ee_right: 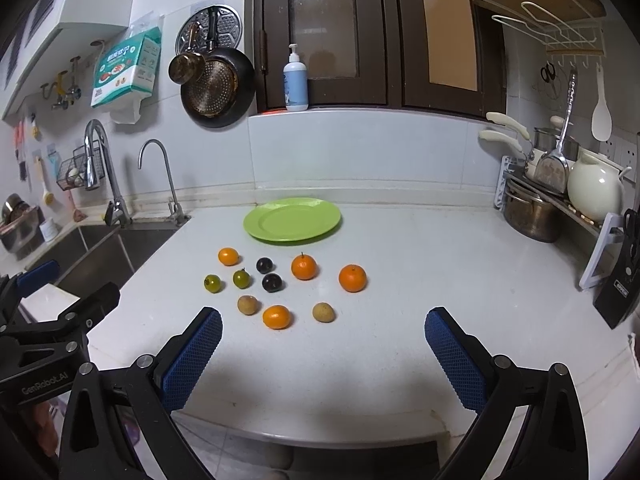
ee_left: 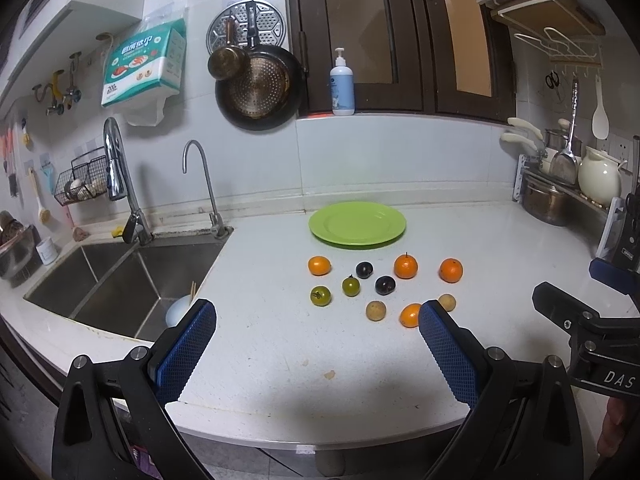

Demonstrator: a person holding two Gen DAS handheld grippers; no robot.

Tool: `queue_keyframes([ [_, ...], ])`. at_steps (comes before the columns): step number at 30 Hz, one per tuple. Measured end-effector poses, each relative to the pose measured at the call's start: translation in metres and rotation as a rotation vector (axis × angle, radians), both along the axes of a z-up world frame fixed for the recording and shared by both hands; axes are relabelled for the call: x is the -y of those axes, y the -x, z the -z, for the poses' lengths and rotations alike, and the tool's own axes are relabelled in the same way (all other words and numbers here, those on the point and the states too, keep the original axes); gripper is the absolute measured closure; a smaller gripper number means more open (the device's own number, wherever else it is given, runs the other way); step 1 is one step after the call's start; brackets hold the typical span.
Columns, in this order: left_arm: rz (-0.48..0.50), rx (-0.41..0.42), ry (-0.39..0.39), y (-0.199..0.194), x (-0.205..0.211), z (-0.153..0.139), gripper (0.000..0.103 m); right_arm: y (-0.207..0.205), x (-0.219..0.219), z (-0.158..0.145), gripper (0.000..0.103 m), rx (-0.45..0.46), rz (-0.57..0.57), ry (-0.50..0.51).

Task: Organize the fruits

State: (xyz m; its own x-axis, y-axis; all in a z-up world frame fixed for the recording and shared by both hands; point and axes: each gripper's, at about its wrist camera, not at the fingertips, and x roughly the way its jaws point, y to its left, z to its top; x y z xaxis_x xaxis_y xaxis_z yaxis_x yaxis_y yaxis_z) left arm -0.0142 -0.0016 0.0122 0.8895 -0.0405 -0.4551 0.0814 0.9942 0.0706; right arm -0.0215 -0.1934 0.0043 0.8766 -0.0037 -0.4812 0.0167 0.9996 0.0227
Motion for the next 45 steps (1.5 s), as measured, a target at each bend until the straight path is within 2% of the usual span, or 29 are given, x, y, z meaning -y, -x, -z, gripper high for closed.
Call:
queue_keyframes([
  [36,0.019,0.007,0.007,0.004,-0.0035,-0.0081,0.0,0.0011,-0.0058,-0.0018,0.001,-0.002,-0.017,-0.006],
  [45,0.027,-0.012,0.013,-0.0019,-0.0056,-0.0059,0.0,-0.0015,-0.007,-0.0023,0.001,-0.012,-0.019,-0.007],
])
